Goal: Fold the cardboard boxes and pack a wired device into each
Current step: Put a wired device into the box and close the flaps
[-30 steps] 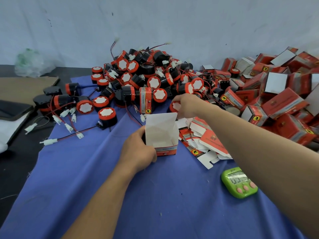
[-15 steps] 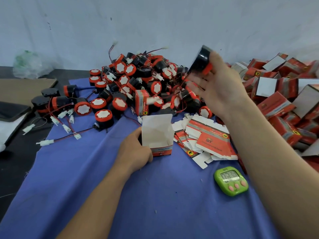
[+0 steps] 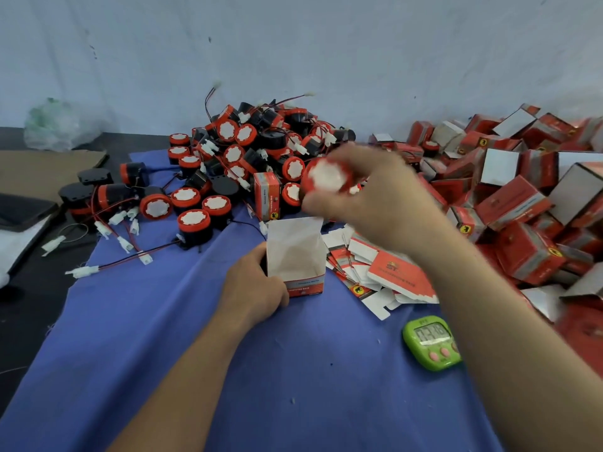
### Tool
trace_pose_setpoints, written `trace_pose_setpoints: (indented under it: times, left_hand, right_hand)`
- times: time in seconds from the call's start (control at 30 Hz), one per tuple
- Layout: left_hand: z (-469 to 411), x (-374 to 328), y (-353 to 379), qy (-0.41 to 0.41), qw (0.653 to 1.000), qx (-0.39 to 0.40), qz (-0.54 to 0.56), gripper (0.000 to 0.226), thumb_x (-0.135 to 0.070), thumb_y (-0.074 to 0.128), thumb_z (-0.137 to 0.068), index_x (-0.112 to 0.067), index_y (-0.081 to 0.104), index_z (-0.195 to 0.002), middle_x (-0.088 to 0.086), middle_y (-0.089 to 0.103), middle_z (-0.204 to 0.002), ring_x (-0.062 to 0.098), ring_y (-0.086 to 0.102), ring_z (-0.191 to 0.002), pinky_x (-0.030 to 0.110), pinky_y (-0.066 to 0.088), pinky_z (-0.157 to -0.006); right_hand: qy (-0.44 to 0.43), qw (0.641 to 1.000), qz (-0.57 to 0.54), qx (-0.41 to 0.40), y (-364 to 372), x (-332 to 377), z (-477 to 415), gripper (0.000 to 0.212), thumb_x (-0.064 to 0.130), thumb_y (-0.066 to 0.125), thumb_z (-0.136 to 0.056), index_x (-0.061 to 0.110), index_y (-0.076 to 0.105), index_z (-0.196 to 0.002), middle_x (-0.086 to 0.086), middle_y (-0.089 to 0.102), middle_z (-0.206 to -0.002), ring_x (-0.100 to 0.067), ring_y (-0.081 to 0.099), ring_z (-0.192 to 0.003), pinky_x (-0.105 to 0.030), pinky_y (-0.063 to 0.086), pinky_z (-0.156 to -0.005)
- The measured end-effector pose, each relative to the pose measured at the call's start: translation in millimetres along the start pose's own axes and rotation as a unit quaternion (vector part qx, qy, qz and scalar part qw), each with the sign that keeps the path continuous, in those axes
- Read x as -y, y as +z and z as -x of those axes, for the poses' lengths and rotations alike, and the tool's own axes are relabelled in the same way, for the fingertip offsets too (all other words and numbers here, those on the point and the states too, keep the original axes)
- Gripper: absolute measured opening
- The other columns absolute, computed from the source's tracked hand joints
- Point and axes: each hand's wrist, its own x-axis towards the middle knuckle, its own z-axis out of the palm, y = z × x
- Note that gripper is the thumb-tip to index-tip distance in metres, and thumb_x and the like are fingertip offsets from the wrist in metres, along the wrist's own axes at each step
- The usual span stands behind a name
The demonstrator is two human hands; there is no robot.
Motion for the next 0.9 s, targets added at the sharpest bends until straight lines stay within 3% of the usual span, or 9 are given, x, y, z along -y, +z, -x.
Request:
trace_pose_setpoints:
  times: [0.13,0.27,0.37,0.43,0.53,0.6,0.73,0.83,0.9]
  left_hand:
    - [-1,2,0,0.01,1.0,-0.014,-0.019,0.052,0.005,0.068,-0.057,-0.04,0.062,-0.083,-0.021,0.067,-0.067,0.015,0.065,-0.065,0.025,0.046,-0.039]
    - [-2,3,2,0.049,0.998,-0.018,-0.035,0.046,0.0,0.071,-0.072,-0.043,0.061,-0.087,-0.013,0.07,-0.075,0.013,0.066,-0.079,0.03,0.053,-0.06]
    - [1,4,-3,0.047,0.999,0.005,-0.025,0.062,0.005,0.071,-0.059,-0.049,0.06,-0.088,-0.021,0.071,-0.076,0.011,0.065,-0.072,0.026,0.047,-0.05]
    - [1,4,-4,0.049,0.998,0.018,-0.023,0.066,0.007,0.07,-0.057,-0.048,0.062,-0.091,-0.019,0.071,-0.074,0.014,0.065,-0.069,0.025,0.045,-0.047]
    - [-1,5,-5,0.046,0.999,0.018,-0.014,0.05,0.001,0.066,-0.051,-0.037,0.063,-0.085,-0.008,0.071,-0.072,0.02,0.064,-0.069,0.028,0.044,-0.05]
    - [-2,6,-5,0.044,0.999,0.017,-0.008,0.045,-0.005,0.063,-0.051,-0.036,0.063,-0.083,-0.009,0.071,-0.075,0.018,0.064,-0.071,0.026,0.044,-0.051]
    - [0,8,-4,0.053,0.998,0.027,0.004,0.065,-0.011,0.061,-0.049,-0.04,0.07,-0.107,-0.016,0.074,-0.081,0.008,0.066,-0.071,0.019,0.045,-0.05]
    - [0,8,-3,0.054,0.998,0.03,-0.002,0.063,-0.009,0.062,-0.047,-0.043,0.068,-0.098,-0.02,0.073,-0.078,0.007,0.066,-0.067,0.025,0.048,-0.047]
    - [0,8,-3,0.056,0.998,0.029,-0.009,0.058,-0.012,0.061,-0.048,-0.043,0.066,-0.097,-0.022,0.072,-0.079,0.008,0.065,-0.068,0.028,0.051,-0.05]
  right_hand:
    - [-0.016,0.995,0.09,0.045,50,-5,32,0.042,0.057,0.081,-0.07,0.033,0.071,-0.104,0.012,0.06,-0.1,-0.011,0.057,-0.088,-0.038,0.053,-0.077]
    - [-0.036,0.983,0.177,0.042,80,-15,42,0.052,0.061,0.067,-0.081,0.038,0.061,-0.126,0.012,0.069,-0.117,-0.014,0.061,-0.097,-0.034,0.042,-0.095]
    - [-0.064,0.963,0.264,-0.003,87,-22,40,0.047,0.064,0.063,-0.083,0.028,0.057,-0.113,0.005,0.072,-0.088,-0.016,0.045,-0.063,-0.032,0.026,-0.079]
    - [-0.084,0.951,0.296,-0.017,90,-24,38,0.045,0.061,0.069,-0.082,0.025,0.052,-0.104,0.003,0.067,-0.07,-0.011,0.027,-0.05,-0.033,0.023,-0.069]
    - [-0.178,0.921,0.344,-0.045,91,-17,42,0.059,0.044,0.1,-0.043,0.023,0.06,-0.08,0.004,0.053,-0.057,-0.018,0.012,-0.05,-0.028,0.026,-0.049]
    - [-0.189,0.915,0.351,-0.062,93,-14,44,0.065,0.039,0.103,-0.033,0.022,0.058,-0.077,0.006,0.05,-0.054,-0.018,0.013,-0.054,-0.024,0.02,-0.048]
    - [-0.204,0.91,0.36,0.01,90,-27,50,0.05,0.026,0.104,-0.03,0.023,0.061,-0.056,0.003,0.046,-0.046,-0.024,0.036,-0.032,-0.025,0.024,-0.047]
    - [-0.192,0.888,0.412,0.071,81,-24,47,0.04,0.028,0.098,-0.049,0.026,0.058,-0.05,0.007,0.044,-0.043,-0.021,0.034,-0.035,-0.026,0.027,-0.05]
    - [-0.191,0.884,0.417,0.093,76,-25,43,0.018,0.032,0.076,-0.082,0.028,0.062,-0.071,0.007,0.036,-0.051,-0.016,0.025,-0.045,-0.03,0.025,-0.059]
